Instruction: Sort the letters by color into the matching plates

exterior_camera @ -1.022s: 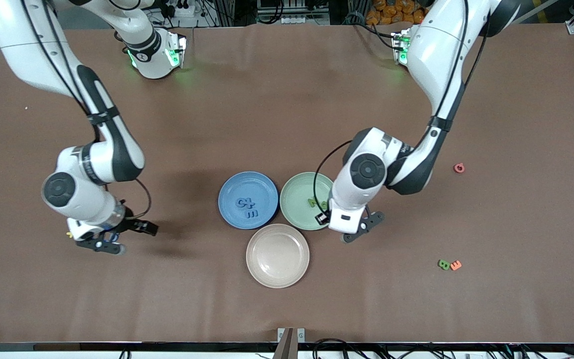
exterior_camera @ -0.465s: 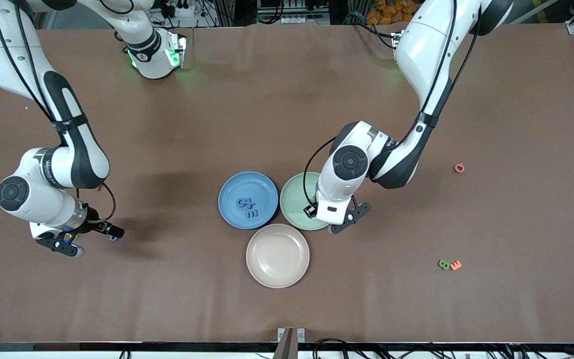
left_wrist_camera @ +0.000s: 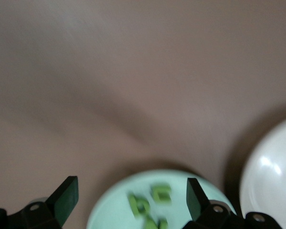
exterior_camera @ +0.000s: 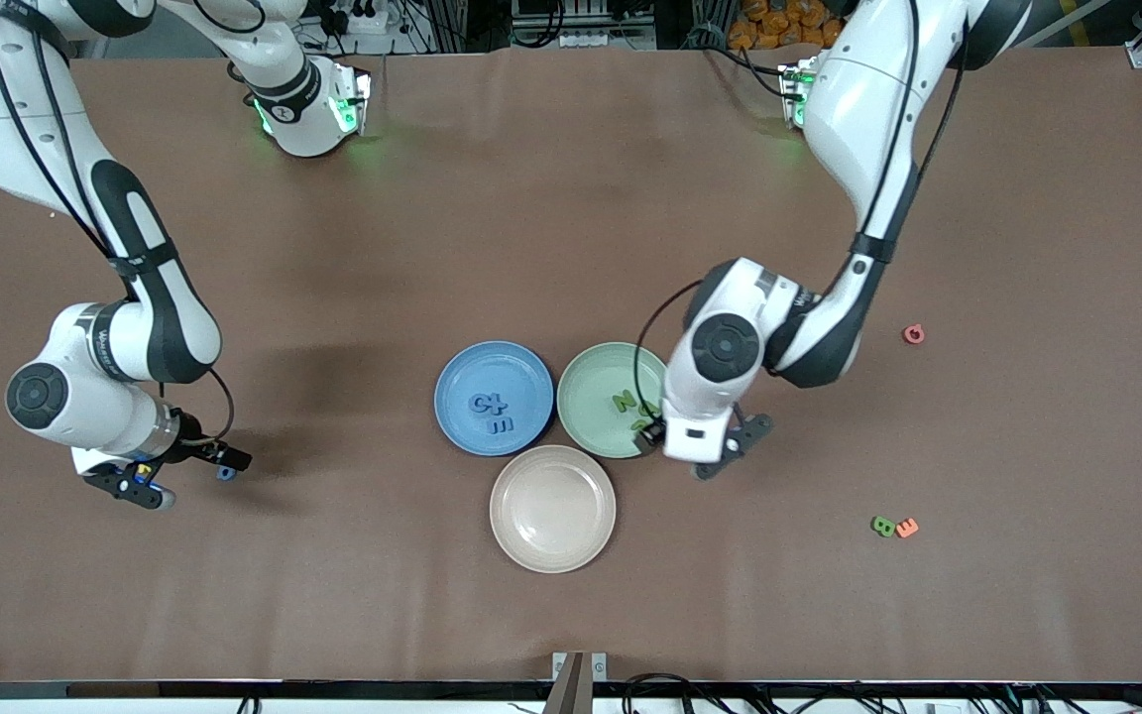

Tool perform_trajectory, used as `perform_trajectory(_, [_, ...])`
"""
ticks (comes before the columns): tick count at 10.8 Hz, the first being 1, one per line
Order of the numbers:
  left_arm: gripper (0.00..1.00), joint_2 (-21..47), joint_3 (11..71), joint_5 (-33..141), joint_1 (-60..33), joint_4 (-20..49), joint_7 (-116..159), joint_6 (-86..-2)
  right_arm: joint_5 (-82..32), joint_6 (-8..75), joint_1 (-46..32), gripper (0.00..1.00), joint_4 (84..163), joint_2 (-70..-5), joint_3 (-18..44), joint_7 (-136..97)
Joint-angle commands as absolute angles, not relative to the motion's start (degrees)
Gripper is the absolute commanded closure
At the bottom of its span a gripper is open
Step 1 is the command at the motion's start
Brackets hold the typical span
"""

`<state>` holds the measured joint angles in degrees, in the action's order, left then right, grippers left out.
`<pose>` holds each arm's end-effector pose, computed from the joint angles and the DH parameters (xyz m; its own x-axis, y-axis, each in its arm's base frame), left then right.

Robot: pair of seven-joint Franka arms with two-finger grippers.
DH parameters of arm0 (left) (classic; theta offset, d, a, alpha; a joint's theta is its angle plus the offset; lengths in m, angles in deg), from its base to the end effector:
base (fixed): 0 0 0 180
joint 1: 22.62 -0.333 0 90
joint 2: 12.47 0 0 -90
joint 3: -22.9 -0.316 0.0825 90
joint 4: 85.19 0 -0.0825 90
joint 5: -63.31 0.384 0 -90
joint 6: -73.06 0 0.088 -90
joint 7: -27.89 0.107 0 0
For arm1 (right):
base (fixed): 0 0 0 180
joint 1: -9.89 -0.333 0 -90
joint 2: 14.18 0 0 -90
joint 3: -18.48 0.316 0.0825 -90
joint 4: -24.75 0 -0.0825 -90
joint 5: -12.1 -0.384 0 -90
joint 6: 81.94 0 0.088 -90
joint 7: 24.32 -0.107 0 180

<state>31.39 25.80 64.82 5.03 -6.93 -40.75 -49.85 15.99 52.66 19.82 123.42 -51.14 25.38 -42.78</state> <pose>0.6393 -0.3668 0.2641 0.7869 0.6170 -0.0065 0.6170 -0.7867 0.0184 0.6685 -0.0438 0.2131 0.9391 -0.3432 -0.0193 -0.3436 -0.9389 -0.0195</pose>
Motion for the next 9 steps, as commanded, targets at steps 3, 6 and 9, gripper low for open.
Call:
perform_trajectory(3, [0.0, 30.9, 25.0, 70.4, -7.3, -7.2, -37.6, -48.9, 16.8, 54.9, 22.1, 0.0, 122.0, -54.1, 26.3, -38.6])
perform_trajectory(6, [0.0, 32.8, 25.0, 70.5, -13.0, -7.1, -31.4, -49.0, 16.7, 57.2, 22.3, 0.0, 121.3, -55.9, 26.2, -38.6])
perform_trajectory(9, [0.0, 34.2, 25.0, 70.4, -16.6, -7.8, -29.5, -50.2, 16.8, 57.9, 22.1, 0.0, 120.8, -56.6, 25.5, -38.6])
